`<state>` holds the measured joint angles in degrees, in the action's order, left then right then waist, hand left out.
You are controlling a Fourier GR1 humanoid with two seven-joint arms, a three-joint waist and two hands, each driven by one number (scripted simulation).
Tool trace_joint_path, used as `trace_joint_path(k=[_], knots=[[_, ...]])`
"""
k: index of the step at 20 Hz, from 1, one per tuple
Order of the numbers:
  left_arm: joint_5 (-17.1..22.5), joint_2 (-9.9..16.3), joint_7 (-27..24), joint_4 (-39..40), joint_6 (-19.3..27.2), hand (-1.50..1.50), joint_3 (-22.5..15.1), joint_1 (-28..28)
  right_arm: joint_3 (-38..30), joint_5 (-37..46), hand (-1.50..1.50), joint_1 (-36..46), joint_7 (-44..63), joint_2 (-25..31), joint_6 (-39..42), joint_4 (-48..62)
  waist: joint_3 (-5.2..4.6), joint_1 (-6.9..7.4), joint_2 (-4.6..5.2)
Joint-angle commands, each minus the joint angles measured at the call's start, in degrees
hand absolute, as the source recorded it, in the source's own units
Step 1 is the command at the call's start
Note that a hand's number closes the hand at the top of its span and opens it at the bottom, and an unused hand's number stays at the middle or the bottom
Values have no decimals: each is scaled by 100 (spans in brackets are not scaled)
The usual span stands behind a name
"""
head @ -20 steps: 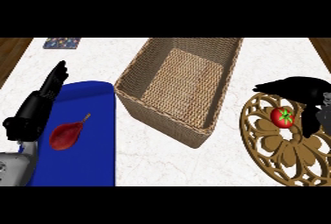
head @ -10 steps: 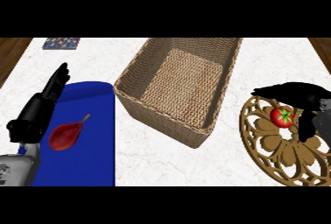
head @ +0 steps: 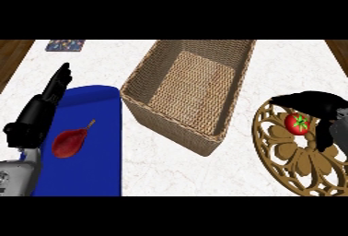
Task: Pick the tomato from the placemat and place it in the basket
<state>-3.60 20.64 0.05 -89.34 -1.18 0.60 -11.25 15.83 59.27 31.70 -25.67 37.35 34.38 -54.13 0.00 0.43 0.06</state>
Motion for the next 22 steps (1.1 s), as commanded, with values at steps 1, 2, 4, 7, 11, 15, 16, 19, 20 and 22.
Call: trace_joint_path(k=[1,2,4,7,11,15,16,19,20,22], knots=[[23,27,185,136,-171,0,204,-396,-88,330,-150,293,-232,-109,-121,638,1,0,7],[-148,-127,-339,241,-79,0,123,143,-201,195,-150,282,-15,-210,274,157,-2,-14,-3],[-369,-354,-323,166,94,0,-83,150,-160,347,-150,-232,-397,18,-345,241,0,-36,-4],[-141,-154,-89,-148,-205,0,215,239,-258,568,-150,-28,-494,-151,-482,786,1,0,-2],[-398,-395,-209,-11,8,0,52,139,-334,536,150,100,-169,-739,-460,1068,2,26,10],[-264,-249,52,153,-230,0,263,-261,-230,749,150,-34,-350,-620,-611,612,1,-13,-1],[-91,-161,-101,153,-387,0,372,-75,-227,766,150,59,-594,-637,-862,950,3,31,10],[-311,-375,-180,49,-223,0,180,124,-315,859,150,77,-645,-712,-1249,1152,3,32,11],[-435,-455,-152,34,-98,0,127,109,-271,871,150,-101,-558,-770,-1228,847,1,-7,-1],[-348,-314,-96,82,-263,0,228,17,-687,796,150,-17,107,-873,-1399,1036,2,-14,-1]])
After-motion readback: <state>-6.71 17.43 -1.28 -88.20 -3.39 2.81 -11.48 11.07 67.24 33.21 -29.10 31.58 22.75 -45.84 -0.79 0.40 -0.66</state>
